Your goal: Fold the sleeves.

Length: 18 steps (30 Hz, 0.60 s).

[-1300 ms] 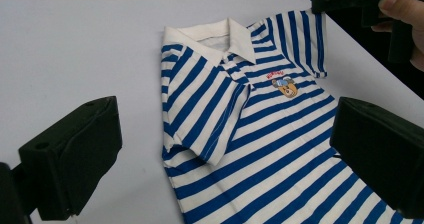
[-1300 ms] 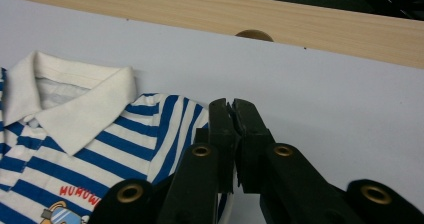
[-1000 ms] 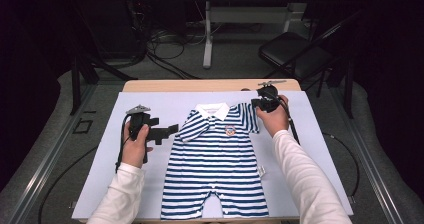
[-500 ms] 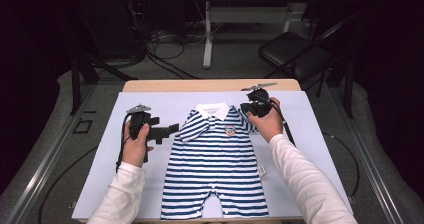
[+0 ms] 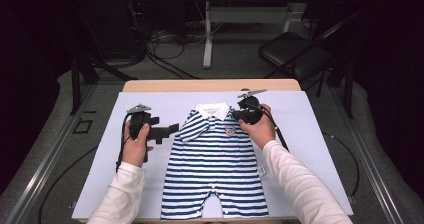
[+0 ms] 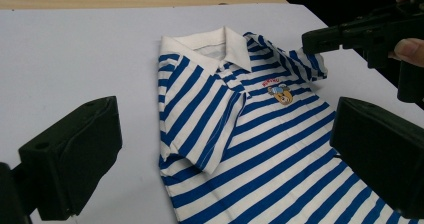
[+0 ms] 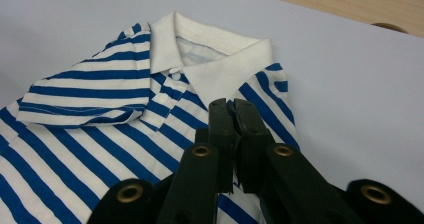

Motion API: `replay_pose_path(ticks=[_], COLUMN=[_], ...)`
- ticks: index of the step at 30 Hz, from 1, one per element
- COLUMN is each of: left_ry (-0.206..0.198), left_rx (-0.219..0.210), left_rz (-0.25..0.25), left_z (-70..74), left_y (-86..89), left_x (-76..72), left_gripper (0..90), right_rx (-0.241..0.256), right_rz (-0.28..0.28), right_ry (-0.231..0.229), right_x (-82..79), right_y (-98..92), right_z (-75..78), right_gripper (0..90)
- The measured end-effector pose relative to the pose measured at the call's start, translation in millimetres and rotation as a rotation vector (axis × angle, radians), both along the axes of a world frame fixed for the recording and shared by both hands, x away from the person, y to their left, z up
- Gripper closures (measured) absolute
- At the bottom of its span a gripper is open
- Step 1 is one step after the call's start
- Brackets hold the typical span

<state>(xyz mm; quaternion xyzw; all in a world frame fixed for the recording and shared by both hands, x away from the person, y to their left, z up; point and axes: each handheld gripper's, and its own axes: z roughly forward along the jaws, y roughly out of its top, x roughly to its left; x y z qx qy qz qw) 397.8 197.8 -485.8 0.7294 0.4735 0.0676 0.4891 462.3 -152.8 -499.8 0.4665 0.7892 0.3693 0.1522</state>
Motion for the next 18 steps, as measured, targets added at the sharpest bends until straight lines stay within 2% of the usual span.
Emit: replay_pose_path(ticks=[18], left_ry=[0.000], left_rx=[0.002], left_rz=[-0.002], left_z=[0.2], left_y=[-0.3], left_x=[-0.3], left_gripper=[0.5], right_rx=[0.006], right_rz=[0.048], right_ry=[0.027], right_x=[-5.3], right_y=[32.2], right_z=[-17.8], right_gripper=[87.8])
